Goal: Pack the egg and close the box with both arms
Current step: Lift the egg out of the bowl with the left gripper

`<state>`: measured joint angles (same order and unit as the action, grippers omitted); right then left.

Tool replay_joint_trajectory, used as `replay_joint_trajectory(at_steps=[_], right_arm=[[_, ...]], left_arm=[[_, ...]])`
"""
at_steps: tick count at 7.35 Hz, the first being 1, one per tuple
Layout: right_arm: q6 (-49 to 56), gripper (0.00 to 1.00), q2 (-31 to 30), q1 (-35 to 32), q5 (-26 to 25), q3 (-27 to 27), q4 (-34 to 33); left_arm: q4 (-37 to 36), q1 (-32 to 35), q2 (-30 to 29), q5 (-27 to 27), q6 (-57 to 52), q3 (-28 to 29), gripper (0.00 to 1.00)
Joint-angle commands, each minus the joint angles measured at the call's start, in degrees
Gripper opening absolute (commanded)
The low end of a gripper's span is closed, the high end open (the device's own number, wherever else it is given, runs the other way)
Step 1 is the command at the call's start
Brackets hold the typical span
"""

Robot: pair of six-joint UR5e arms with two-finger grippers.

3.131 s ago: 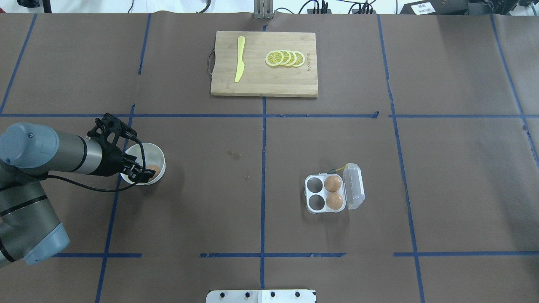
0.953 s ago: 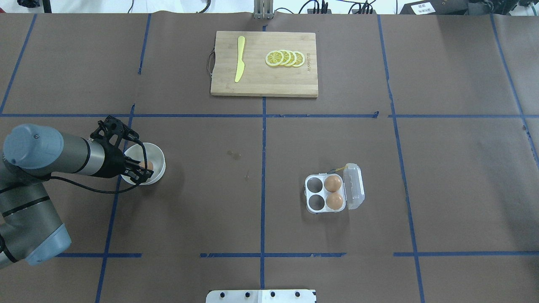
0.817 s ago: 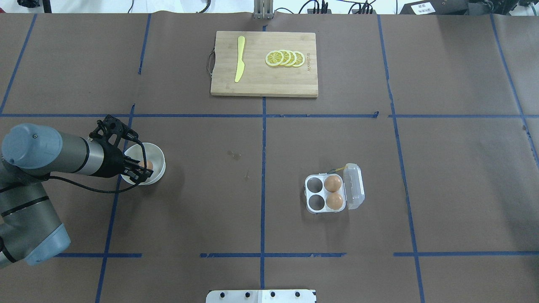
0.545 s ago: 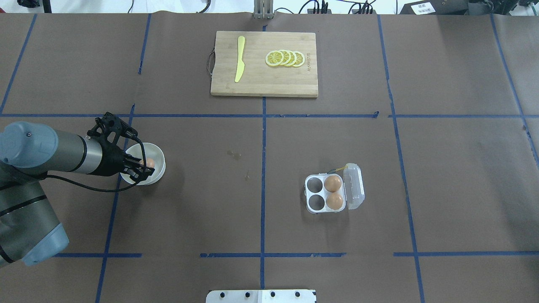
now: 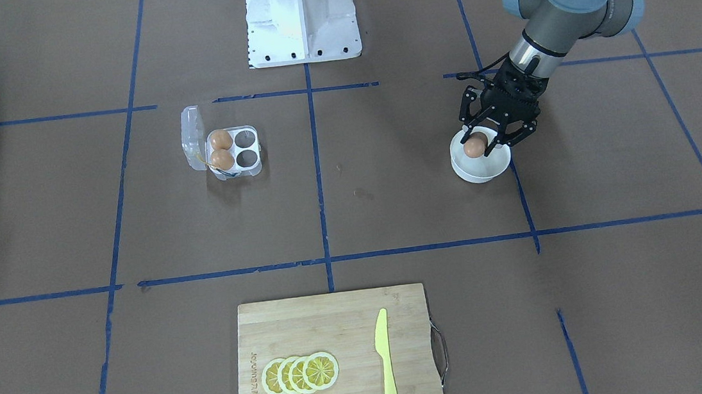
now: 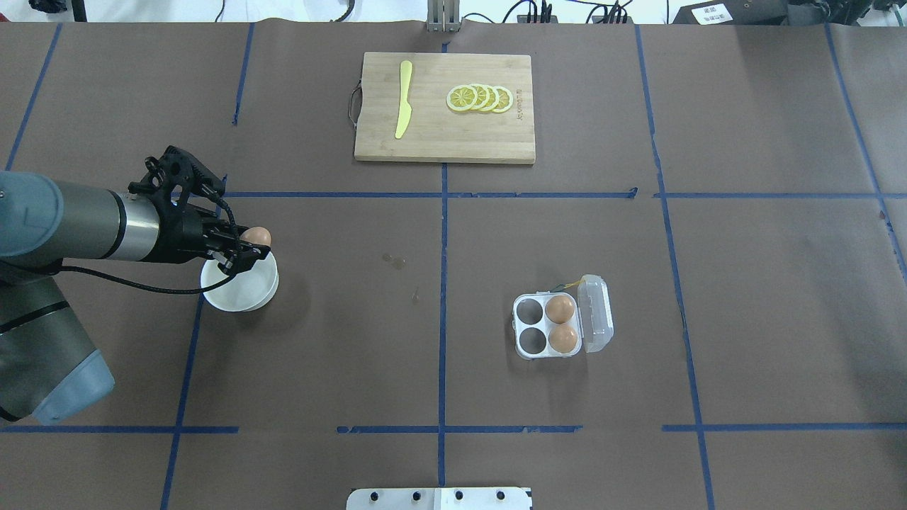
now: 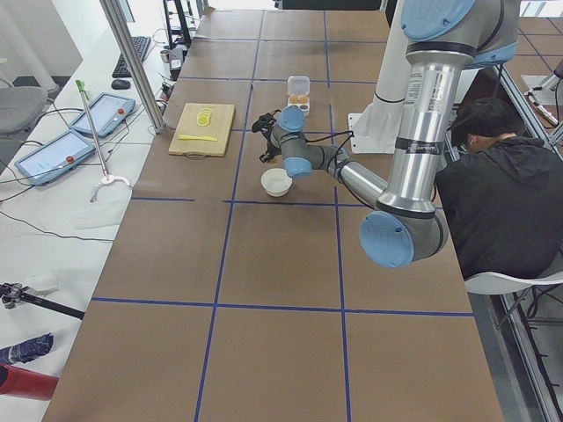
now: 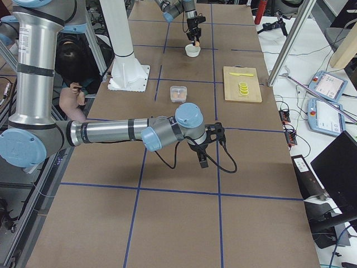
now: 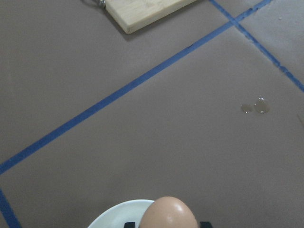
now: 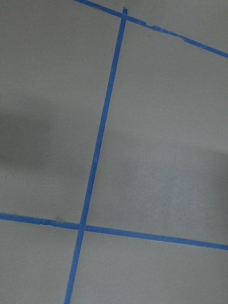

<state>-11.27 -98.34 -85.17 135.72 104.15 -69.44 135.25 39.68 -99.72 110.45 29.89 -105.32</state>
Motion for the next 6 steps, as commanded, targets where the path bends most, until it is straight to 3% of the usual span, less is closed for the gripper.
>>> replay_joint_trajectory(at_steps=[1,3,6], right_arm=[[0.0,1.00,-0.2,0.0,0.0,0.1,0.0],[0.0,1.00,-0.2,0.0,0.1,0.2,0.0],[0.0,1.00,-0.4,0.0,0.0,0.2,0.0]], left_arm=[[11.6,0.1,-1.8,0.1,-4.6,0.5,0.09],[15.3,-0.3,-6.2,0.0,-1.8,1.7,0.01],[17.9,-4.8,-15.2,-6.0,0.9,5.8,0.03]])
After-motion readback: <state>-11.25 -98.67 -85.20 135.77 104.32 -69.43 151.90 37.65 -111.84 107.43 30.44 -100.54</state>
